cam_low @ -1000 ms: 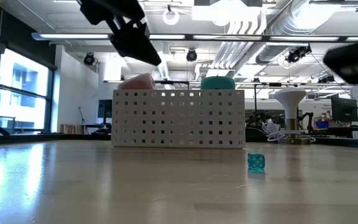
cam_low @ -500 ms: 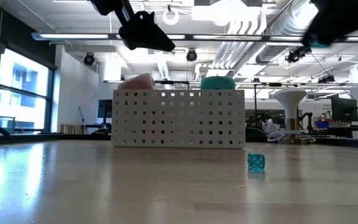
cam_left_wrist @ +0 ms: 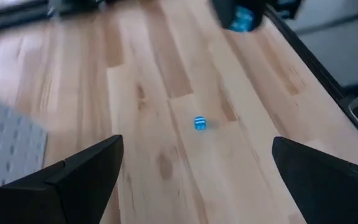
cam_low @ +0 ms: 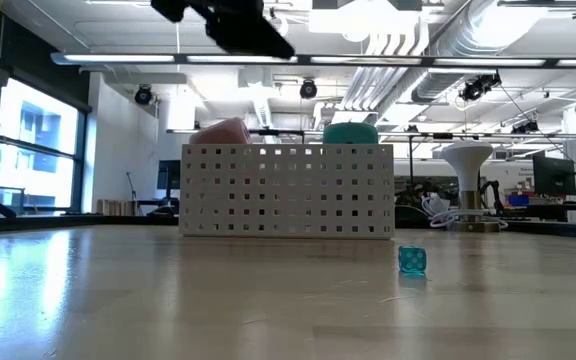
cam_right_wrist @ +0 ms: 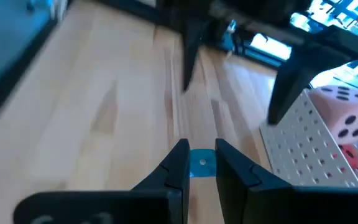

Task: Pick & Place Dice
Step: Put the small light blue die into the white bin

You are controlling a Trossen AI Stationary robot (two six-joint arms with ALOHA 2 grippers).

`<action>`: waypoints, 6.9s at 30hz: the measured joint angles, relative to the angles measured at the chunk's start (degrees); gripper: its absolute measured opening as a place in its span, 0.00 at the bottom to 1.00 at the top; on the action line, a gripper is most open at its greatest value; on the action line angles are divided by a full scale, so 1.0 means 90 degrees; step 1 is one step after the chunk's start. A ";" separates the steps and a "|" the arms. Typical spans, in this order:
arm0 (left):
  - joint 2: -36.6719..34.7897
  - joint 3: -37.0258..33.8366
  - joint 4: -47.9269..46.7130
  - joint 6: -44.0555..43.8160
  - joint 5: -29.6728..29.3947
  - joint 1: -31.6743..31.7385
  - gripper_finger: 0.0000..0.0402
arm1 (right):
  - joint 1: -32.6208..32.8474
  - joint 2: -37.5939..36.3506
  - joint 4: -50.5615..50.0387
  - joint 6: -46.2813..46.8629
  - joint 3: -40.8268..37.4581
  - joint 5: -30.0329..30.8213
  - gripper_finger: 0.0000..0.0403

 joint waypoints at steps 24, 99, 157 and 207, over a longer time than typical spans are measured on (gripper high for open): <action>0.0002 0.0000 0.1232 0.3541 -0.2811 -0.1843 0.98 | -0.0504 -0.0996 0.4507 -0.0674 -0.1695 -0.1168 0.09; 0.0969 0.0002 0.5622 0.7479 -0.4766 -0.1452 0.83 | -0.1774 -0.0675 0.7666 0.0532 -0.2747 -0.3798 0.09; 0.0979 -0.0005 0.5277 0.7413 -0.4919 -0.1505 0.42 | -0.1859 -0.0682 0.7185 0.0555 -0.2747 -0.3869 0.14; 0.1061 -0.0005 0.5059 0.7346 -0.4705 -0.1495 0.23 | -0.1991 -0.0671 0.7025 0.0557 -0.2754 -0.4129 0.30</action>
